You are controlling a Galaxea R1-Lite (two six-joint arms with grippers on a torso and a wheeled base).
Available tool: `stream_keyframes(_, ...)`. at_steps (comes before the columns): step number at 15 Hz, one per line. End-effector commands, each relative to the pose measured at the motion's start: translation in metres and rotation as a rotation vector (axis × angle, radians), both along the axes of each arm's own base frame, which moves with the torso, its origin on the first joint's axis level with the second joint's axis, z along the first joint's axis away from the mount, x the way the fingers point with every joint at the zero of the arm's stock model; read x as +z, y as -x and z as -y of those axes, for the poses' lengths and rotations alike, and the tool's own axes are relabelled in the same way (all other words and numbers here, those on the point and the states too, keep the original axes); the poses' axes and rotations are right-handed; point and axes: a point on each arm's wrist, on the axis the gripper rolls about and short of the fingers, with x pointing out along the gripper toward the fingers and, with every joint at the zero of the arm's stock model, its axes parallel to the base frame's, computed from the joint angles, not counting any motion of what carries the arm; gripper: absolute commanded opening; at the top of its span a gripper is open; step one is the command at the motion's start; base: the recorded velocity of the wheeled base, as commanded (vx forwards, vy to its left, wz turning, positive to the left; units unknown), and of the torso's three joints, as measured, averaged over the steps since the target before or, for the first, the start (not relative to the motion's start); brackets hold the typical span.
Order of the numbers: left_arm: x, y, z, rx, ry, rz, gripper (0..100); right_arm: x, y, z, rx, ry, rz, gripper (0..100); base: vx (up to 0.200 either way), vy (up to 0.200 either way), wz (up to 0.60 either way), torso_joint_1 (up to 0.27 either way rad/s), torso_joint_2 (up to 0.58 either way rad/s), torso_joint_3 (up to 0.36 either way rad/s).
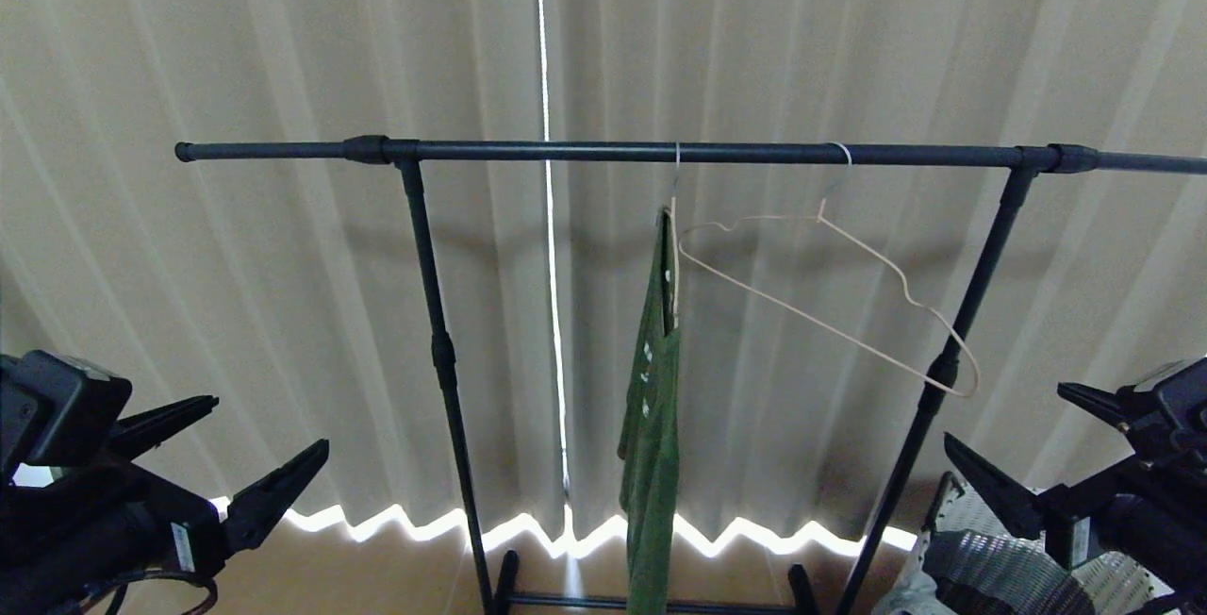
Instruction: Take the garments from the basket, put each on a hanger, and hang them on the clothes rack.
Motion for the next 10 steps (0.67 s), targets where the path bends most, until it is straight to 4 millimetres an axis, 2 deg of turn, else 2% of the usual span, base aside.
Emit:
stream_keyframes(1, -0.0003, -0.0001, 0.0000, 0.000, 0.000, -0.002, 100, -0.0009, -0.0007, -0.0003, 0.001, 0.003, -0.007, 100, 0.000, 0.000, 0.00, -0.066, 0.13, 0.071)
stream_keyframes(10, -0.0027, 0.0009, 0.0054, -0.040, -0.003, -0.014, 100, -0.0042, -0.0028, -0.0011, 0.001, 0.010, -0.025, 100, 0.000, 0.000, 0.00, -0.207, 0.45, 0.236)
